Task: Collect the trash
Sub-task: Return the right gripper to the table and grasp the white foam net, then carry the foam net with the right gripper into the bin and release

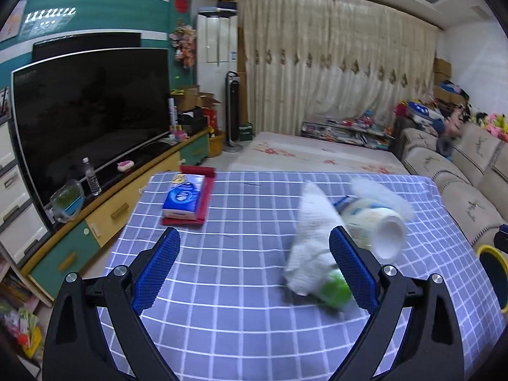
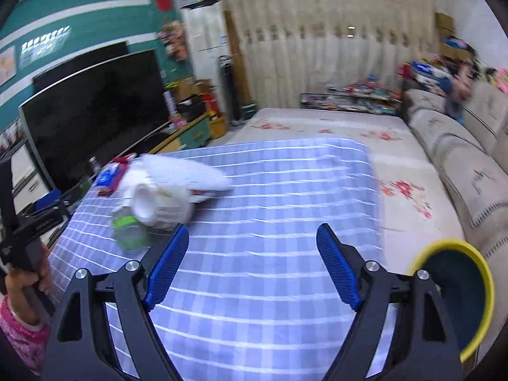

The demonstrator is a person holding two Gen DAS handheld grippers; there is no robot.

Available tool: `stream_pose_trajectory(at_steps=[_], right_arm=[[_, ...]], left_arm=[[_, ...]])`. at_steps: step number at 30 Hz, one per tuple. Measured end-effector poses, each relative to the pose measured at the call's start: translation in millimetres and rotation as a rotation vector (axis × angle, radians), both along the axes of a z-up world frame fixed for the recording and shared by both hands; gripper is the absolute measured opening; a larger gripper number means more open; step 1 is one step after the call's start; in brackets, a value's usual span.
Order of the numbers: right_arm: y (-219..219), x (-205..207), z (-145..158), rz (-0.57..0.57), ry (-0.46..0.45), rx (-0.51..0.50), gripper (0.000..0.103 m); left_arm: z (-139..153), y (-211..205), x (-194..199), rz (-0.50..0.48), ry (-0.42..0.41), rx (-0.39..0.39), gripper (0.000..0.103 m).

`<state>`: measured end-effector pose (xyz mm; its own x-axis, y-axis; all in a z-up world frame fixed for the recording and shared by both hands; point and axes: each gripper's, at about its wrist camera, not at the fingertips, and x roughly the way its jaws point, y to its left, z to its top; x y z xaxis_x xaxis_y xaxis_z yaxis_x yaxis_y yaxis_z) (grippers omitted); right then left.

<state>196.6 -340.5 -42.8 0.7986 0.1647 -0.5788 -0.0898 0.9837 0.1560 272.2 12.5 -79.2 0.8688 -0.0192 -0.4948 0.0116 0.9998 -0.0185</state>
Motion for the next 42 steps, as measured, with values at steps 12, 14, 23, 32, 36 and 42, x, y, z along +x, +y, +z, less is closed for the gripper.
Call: stream_pose_trajectory(at_steps=[12,14,23,32,36,42], right_arm=[[104,90,17,0.17,0.011,-0.109,0.078],[116,102,14,0.178,0.022,-0.137,0.078],[141,146,-15,0.147,0.096,-0.219,0.074],[122,156,-15,0.119,0.117,-0.183,0.027],[107,154,-8,0.088,0.095,-0.149,0.013],[72,131,17,0.053,0.035,-0.075,0.012]], left_arm=[[-18,14,3,-0.015,0.032,-0.089,0.096],[-17,11,1,-0.02,0.035,-0.09,0.096],[-18,15,3,-0.028,0.039,-0.111,0.096],[-20,11,0,-0.036,0.049,-0.118,0.096],[-21,12,2,-0.036,0.051,-0.117,0.096],[-22,11,1,-0.041,0.052,-0.119,0.096]])
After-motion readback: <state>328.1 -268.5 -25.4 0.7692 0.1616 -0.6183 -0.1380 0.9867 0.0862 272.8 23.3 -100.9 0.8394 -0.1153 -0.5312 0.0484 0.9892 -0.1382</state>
